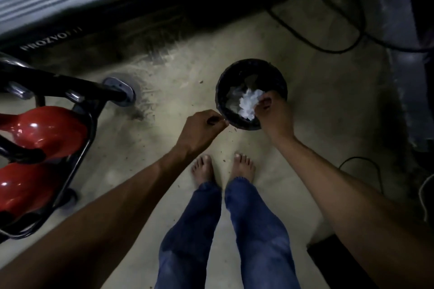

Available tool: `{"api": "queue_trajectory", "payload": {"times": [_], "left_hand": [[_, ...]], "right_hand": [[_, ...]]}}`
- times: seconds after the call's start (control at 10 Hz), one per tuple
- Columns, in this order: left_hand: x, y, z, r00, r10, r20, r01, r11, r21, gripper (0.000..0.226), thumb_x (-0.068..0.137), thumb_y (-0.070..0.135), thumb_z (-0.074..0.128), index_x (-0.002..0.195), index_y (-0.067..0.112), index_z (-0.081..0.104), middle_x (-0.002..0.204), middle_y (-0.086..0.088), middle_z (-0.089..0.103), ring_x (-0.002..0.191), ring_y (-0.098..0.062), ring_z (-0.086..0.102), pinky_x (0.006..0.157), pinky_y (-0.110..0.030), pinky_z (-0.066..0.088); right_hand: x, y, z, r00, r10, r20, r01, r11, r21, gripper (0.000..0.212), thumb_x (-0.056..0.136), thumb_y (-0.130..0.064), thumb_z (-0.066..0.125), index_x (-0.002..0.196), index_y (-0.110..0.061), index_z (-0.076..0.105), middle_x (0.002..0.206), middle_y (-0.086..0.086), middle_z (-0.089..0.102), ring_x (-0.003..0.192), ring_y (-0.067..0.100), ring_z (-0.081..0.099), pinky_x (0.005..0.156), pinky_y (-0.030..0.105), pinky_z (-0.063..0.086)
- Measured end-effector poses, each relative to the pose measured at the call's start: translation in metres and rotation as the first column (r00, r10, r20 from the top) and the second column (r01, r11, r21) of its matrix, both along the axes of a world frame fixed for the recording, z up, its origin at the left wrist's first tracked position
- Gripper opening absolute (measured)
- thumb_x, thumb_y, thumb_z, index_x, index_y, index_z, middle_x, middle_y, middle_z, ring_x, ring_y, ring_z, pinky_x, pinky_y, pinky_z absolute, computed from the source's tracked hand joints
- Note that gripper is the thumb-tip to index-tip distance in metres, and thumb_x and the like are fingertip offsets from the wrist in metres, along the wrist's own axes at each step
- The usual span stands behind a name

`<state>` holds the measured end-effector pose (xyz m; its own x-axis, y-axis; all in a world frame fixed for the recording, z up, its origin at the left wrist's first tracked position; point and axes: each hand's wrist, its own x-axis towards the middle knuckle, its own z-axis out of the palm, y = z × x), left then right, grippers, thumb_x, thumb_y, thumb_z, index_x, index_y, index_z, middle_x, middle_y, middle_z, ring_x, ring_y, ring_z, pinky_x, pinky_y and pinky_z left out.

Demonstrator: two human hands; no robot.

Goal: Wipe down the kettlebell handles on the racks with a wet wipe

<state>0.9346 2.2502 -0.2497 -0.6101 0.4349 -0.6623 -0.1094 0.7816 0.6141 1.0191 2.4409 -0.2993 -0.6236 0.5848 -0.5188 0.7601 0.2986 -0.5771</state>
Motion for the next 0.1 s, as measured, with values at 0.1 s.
{"api": "queue_trajectory", "payload": {"times": [0.1], "left_hand": [[-0.0031, 0.0036, -0.0087, 1.0, -0.01, -0.009, 0.01, 1.0, -0.017, 0.028, 0.097, 0.038, 0.07, 0.109, 0.015, 0.077, 0.106, -0.002, 0.077, 0.096, -0.014, 0.071, 0.081, -0.031, 0.056]], "right_hand": [[-0.0036, 0.0114, -0.0143, 0.998, 0.029, 0.059, -0.031, 0.999, 0.029, 0.031, 0.094, -0.013, 0.065, 0.125, -0.009, 0.064, 0.122, 0.011, 0.072, 0.11, 0.03, 0.068, 0.082, 0.033, 0.051]]}}
